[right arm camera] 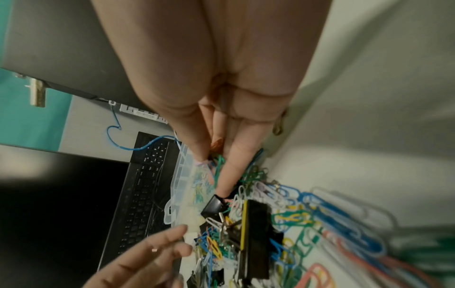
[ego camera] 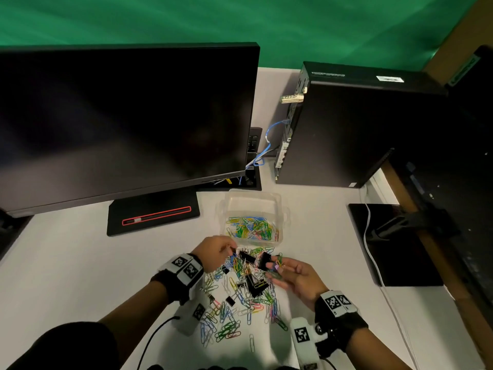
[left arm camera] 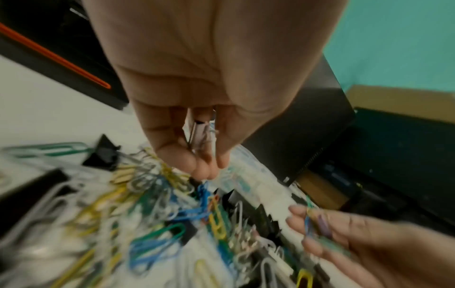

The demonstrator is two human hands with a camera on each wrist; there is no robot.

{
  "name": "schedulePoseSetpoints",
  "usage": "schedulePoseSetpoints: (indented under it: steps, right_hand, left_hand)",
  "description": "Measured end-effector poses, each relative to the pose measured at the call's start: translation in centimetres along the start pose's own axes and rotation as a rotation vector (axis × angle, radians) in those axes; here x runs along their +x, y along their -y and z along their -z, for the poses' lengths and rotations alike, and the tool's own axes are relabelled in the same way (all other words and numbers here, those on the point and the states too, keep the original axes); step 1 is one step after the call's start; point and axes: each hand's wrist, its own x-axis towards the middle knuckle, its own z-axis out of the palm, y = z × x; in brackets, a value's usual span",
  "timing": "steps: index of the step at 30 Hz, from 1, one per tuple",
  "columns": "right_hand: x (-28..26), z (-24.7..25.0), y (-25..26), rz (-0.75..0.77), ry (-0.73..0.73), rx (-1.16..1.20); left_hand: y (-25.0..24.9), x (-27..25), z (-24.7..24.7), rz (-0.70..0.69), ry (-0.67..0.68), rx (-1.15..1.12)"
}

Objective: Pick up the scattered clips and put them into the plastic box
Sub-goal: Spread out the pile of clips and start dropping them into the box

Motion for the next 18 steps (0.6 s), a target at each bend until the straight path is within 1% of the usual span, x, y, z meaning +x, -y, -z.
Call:
schedulePoseSetpoints:
  steps: [1, 2, 4, 6, 9, 13, 18]
  right_hand:
    - [0.0, -0.3, 0.1, -0.005, 0.008, 0.002]
    - [0.0, -0.6, 0.2, -0.013, 0.016, 0.008]
    - [0.0, -1.2, 0.4, -0.028, 0.027, 0.03]
    - [0.0, -1.9, 0.6, -0.036, 0.039, 0.059]
    - [0.1, -3.0, 0.7, -0.052, 0.038, 0.091]
    - [0.4, -4.4, 0.8, -0.066, 0.035, 0.11]
    - [0.6, -5.1, 0.5, -0.076, -0.024, 0.117]
  left_hand:
    - [0.3, -0.5, -0.2, 0.0, -0.005, 0.098]
    - [0.4, -1.1, -0.4, 0.001, 0.0, 0.149]
    - [0.4, -1.9, -0.7, -0.004, 0.007, 0.178]
    - [-0.2, -2.3, -1.1, -0.033, -0.027, 0.204]
    - [-1.6, -2.3, -1.8, -0.102, -0.097, 0.138]
    - [-3.4, -2.2, -3.0, -0.174, -0.131, 0.057]
    - [-3.9, -2.0, -3.9, -0.145, -0.165, 0.065]
